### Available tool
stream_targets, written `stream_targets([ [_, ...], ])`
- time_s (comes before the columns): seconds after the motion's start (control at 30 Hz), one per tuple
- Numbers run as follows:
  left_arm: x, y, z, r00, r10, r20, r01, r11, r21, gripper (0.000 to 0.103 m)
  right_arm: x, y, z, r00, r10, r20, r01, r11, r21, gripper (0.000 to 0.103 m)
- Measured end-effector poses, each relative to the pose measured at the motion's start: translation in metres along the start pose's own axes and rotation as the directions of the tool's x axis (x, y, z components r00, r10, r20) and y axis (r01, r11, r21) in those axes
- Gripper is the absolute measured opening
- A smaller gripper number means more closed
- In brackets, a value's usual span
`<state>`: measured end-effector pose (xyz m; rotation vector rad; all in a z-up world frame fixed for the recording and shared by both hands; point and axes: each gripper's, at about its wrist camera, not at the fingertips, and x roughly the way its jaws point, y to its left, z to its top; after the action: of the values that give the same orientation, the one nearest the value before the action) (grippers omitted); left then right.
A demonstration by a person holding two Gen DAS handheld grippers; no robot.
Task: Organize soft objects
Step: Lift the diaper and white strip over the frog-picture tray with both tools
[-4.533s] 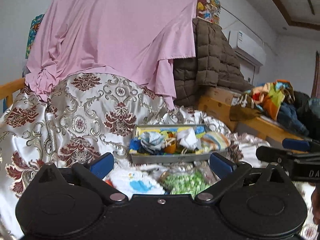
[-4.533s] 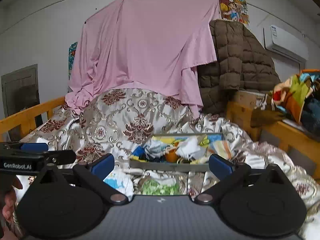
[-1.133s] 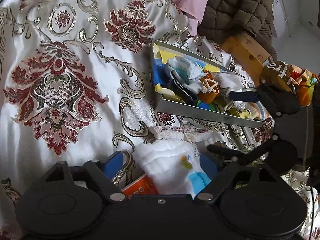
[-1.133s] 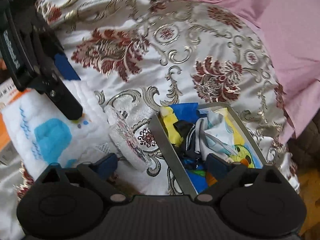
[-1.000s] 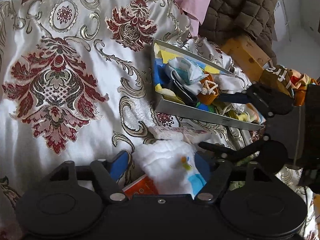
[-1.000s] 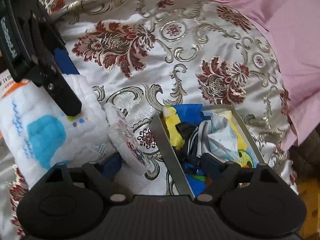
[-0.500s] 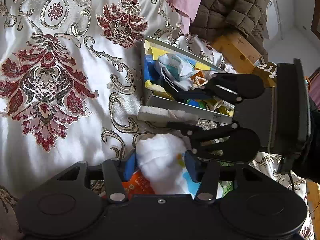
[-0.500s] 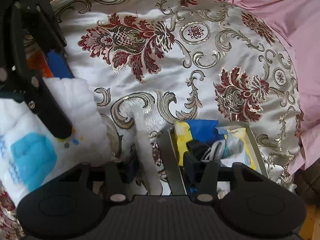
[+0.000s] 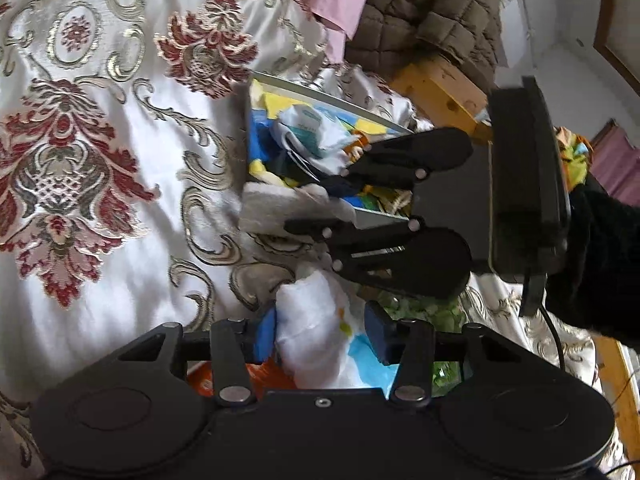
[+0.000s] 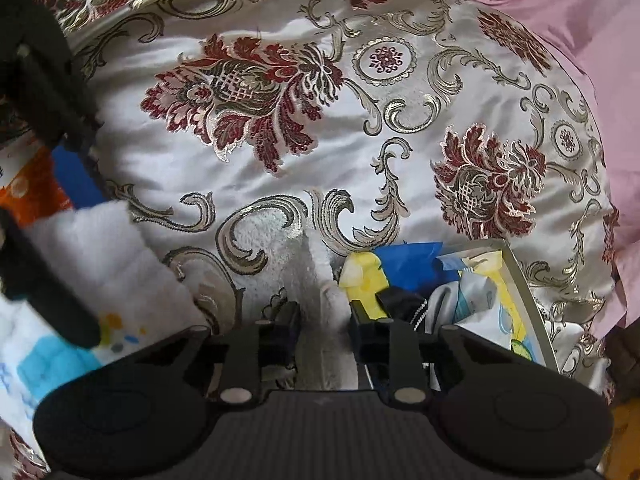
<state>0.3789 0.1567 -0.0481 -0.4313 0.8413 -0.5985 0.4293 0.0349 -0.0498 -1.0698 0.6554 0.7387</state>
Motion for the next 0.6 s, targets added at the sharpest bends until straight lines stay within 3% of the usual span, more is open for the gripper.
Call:
stream_targets([
  [0.03, 0.000, 0.000, -0.002, 1.000, -0.003, -0.003, 0.003, 1.000, 0.005, 0.048, 0.000, 0.000, 0.000, 1.000, 0.002, 0.000, -0.002, 1.000, 0.004, 0.024],
  [0.07, 0.001, -0.002, -0.003, 1.000, -0.005, -0.004, 0.005, 1.000, 0.014, 0.046, -0.001, 0.000, 0.000, 1.000, 0.006, 0.001, -0.006, 1.000, 0.007, 0.016],
  [0.2, 0.003, -0.008, -0.005, 1.000, -0.007, -0.012, 0.008, 0.997, 0.074, 0.022, -0.003, 0.004, -0.004, 1.000, 0.001, 0.001, -0.001, 1.000, 0.010, 0.015],
  [0.4, 0.002, -0.014, -0.006, 1.000, -0.025, -0.005, 0.025, 0.994, 0.108, 0.012, -0.019, 0.001, -0.010, 0.998, -0.030, 0.054, 0.027, 0.998, 0.060, 0.015],
  [0.6, -0.014, -0.017, 0.001, 0.996, -0.017, 0.082, 0.012, 0.998, 0.068, 0.009, -0.050, -0.011, -0.022, 0.986, -0.109, 0.128, 0.085, 0.981, 0.176, 0.014],
])
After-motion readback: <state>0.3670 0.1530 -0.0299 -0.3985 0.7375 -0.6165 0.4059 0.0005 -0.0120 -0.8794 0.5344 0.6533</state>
